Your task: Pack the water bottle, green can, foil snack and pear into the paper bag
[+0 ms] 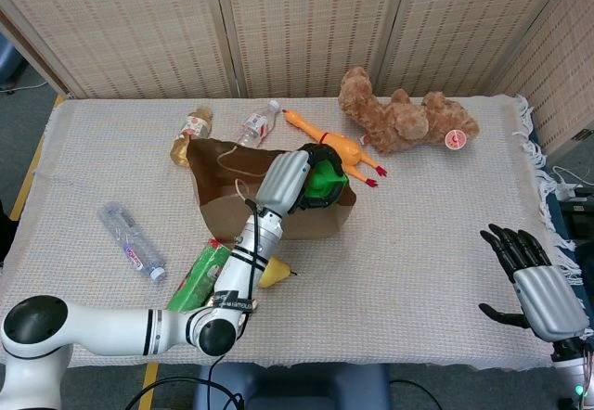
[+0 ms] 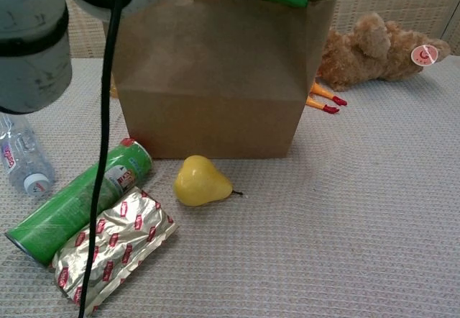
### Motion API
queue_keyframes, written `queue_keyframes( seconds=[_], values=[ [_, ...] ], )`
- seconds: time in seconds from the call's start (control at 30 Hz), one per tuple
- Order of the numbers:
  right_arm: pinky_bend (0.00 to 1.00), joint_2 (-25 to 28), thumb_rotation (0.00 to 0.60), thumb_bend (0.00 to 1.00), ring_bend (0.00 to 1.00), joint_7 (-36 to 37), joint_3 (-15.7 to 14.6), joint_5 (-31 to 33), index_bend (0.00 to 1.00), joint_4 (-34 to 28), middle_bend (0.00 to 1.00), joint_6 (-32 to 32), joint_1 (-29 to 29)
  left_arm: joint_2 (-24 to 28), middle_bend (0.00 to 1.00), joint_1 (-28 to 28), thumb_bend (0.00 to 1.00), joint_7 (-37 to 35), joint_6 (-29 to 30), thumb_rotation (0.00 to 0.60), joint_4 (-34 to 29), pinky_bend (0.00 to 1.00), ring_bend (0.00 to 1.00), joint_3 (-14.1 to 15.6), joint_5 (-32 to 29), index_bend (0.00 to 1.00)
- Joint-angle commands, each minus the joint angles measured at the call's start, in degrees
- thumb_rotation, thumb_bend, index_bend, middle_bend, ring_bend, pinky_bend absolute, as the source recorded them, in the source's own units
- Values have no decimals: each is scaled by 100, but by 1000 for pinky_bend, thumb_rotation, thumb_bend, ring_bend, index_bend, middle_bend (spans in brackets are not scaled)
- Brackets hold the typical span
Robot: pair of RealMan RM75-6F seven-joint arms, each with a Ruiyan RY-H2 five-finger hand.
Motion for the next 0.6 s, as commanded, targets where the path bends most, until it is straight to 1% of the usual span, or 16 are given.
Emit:
queue_keyframes(
  seconds=[0.03, 0.2, 0.37, 0.5, 0.6],
  values=[
    [0, 9, 600, 22, 0, 3, -4, -10, 0, -11, 0, 27, -11, -4, 658, -62, 558, -7, -34, 600, 79, 718, 598, -69, 71, 631],
    [0, 29, 600, 22, 0, 72, -32, -5, 0, 3, 0, -52, 16, 79, 658, -161, 558, 21, -73, 600, 248, 718, 598, -250, 102, 638],
    [0, 34, 600, 22, 0, 147, 0, 102, 0, 28, 0, -161, 82, 223, 658, -81, 558, 16, -212, 600, 524, 718, 598, -193, 51, 639],
    [0, 35, 600, 22, 0, 187, 25, 193, 0, 47, 0, -248, 133, 276, 658, -8, 558, -251, -322, 600, 797, 717, 598, -190, 211, 640],
    [0, 35, 600, 22, 0, 184, 36, 242, 0, 39, 0, -291, 157, 270, 656, 10, 556, -427, -274, 600, 1019, 709, 596, -232, 378, 637]
  ],
)
